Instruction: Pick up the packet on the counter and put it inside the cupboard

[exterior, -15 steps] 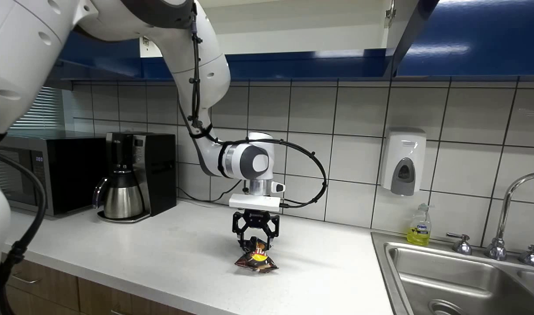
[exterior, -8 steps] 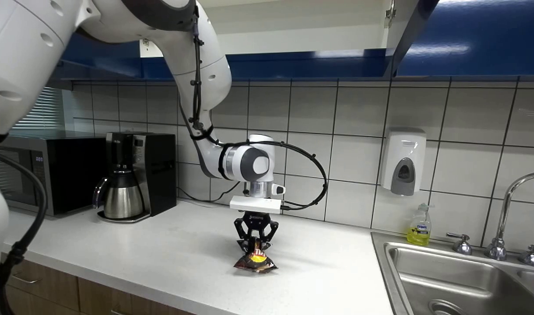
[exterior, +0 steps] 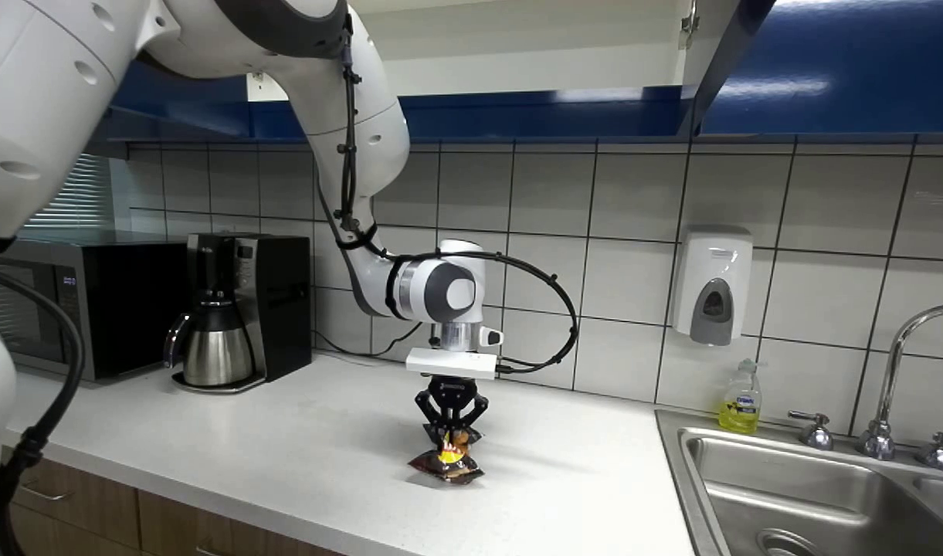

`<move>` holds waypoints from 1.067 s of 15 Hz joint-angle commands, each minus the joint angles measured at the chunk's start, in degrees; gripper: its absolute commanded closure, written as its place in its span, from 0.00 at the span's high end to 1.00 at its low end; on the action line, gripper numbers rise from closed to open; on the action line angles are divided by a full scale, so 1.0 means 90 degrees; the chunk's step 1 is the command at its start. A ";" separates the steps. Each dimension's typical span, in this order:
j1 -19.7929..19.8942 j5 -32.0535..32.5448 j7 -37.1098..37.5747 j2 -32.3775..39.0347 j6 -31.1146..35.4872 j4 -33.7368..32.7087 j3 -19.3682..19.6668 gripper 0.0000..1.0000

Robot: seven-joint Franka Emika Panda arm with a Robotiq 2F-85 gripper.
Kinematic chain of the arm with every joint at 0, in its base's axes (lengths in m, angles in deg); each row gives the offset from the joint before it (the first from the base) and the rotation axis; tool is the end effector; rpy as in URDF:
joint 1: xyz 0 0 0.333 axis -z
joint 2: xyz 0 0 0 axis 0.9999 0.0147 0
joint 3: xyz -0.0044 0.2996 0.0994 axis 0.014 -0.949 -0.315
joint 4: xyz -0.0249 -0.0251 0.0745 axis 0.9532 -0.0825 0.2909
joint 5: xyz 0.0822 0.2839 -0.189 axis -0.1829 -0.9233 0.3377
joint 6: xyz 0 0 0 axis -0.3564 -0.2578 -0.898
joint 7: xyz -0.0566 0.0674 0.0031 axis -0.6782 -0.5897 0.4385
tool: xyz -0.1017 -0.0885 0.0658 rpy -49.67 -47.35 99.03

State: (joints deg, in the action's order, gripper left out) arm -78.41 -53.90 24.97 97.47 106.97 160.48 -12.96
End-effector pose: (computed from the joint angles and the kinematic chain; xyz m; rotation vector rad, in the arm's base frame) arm 0.5256 -0.1482 0.1876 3.1042 0.3541 -0.1299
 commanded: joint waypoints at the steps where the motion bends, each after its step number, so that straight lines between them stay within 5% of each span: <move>1: 0.0177 0.0085 -0.0077 -0.0022 -0.0110 -0.0090 -0.0146 0.00; 16: -0.0066 0.0041 0.0151 -0.1878 -0.0493 0.0849 -0.0106 0.00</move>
State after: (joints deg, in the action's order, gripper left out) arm -78.82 -53.87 25.15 86.73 104.63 163.54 -13.64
